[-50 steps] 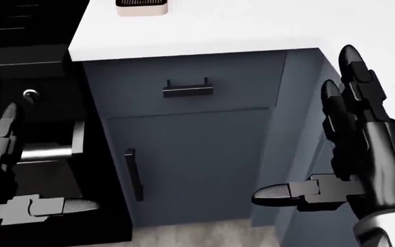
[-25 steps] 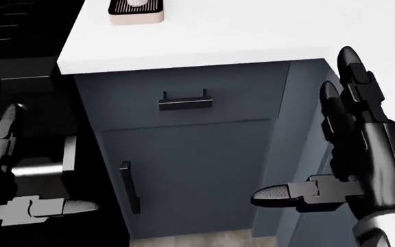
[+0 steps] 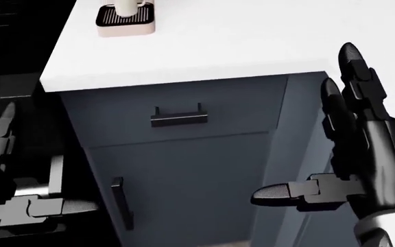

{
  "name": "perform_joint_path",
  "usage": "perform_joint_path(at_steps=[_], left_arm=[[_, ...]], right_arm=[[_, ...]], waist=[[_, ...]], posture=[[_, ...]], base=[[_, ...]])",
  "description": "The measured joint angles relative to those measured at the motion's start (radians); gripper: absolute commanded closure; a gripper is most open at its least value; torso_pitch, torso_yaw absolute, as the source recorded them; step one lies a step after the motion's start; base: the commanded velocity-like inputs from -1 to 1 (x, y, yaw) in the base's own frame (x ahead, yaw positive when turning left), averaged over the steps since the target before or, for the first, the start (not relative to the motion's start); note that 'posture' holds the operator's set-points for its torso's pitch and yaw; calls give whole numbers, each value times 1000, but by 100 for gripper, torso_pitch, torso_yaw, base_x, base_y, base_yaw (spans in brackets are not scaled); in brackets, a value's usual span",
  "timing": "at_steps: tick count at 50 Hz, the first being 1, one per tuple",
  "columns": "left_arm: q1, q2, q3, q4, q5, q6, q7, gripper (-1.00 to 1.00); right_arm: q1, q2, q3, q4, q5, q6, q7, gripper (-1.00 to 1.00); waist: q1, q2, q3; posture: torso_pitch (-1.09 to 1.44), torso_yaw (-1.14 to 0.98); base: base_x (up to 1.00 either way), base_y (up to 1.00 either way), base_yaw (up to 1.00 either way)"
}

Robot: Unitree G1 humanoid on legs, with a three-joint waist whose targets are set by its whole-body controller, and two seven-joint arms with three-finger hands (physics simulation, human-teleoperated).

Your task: Pick the mug from under the coffee machine dispenser and place it on the counter.

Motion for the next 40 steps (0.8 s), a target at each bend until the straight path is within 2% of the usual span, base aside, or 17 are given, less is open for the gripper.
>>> perform_joint_path(at_steps=[4, 6, 8, 9, 11, 13, 15, 19, 21, 23, 24, 27, 31, 34, 36, 38, 40], left_arm=[[-6, 1, -3, -11, 0, 0, 0, -100], [-7, 1, -4, -17, -1, -6, -1, -100], [-7, 2, -3, -20, -2, -11, -2, -100], [-8, -2, -6, -19, -2, -14, -3, -100], [-2, -9, -23, -6, -5, -9, -7, -100], [0, -8, -29, 1, -9, 1, -10, -100], [-1, -7, -23, -4, -10, 4, -11, -100], [-8, -5, -17, -24, -7, -6, -7, -100], [-8, -5, -19, -27, -6, -12, -7, -100], [-6, 0, -9, -15, -4, -12, -6, -100], [-1, -1, -4, -8, -2, -8, -4, -100], [2, -1, -2, -2, 3, 5, 1, -100], [-6, 0, -5, -20, 0, -3, -2, -100], [-10, 1, -5, -25, -2, -8, -3, -100], [-5, -9, -20, -19, -5, -4, -5, -100], [-5, -8, -27, -9, -10, 7, -10, -100], [-6, -6, -22, -11, -11, 13, -10, -100]], right_arm=[[-5, -3, -10, -13, -3, -1, -3, -100], [-7, -2, -9, -21, -4, -9, -4, -100], [-8, -2, -6, -24, -2, -14, -3, -100], [-8, -6, -9, -23, -2, -16, -2, -100], [0, -7, -22, -10, -6, -15, -5, -100], [7, -6, -27, 3, -10, -6, -9, -100], [5, -6, -24, 0, -12, 0, -11, -100], [-2, -7, -20, -17, -9, -12, -7, -100], [-4, -7, -19, -20, -8, -16, -5, -100], [-1, 2, -7, -13, -5, -15, -3, -100], [2, 3, 0, -6, -3, -10, 0, -100], [4, 1, 0, -1, -1, 2, 3, -100], [-4, -1, -9, -20, -4, -8, -1, -100], [-7, -2, -7, -27, -3, -15, -1, -100], [-3, -7, -19, -17, -5, -12, -3, -100], [5, -6, -26, -7, -10, -1, -8, -100], [2, -7, -24, -8, -12, 6, -10, -100]], waist=[[2, -39, -4], [6, -65, -2], [8, -101, -7], [3, -110, -11], [-9, -94, 1], [-14, -95, 1], [-13, -80, 0], [-15, -30, 7], [-17, 10, -2], [-2, -3, 1], [2, -2, 3], [5, -13, -4], [6, -59, -2], [6, -113, -10], [-8, -94, -2], [-13, -99, -2], [-13, -87, -3]], posture=[[0, 0], [0, 0], [0, 0], [0, 0], [0, 0], [0, 0], [0, 0], [0, 0], [0, 0], [0, 0], [0, 0], [0, 0], [0, 0], [0, 0], [0, 0], [0, 0], [0, 0]], base=[[13, 0, 0], [13, 0, 0], [13, 0, 0], [14, 0, 0], [13, 0, 0], [13, 0, 0], [13, 0, 0], [13, 0, 0], [13, 0, 0], [14, 0, 0], [14, 0, 0], [13, 0, 0], [13, 0, 0], [13, 0, 0], [13, 0, 0], [13, 0, 0], [13, 0, 0]])
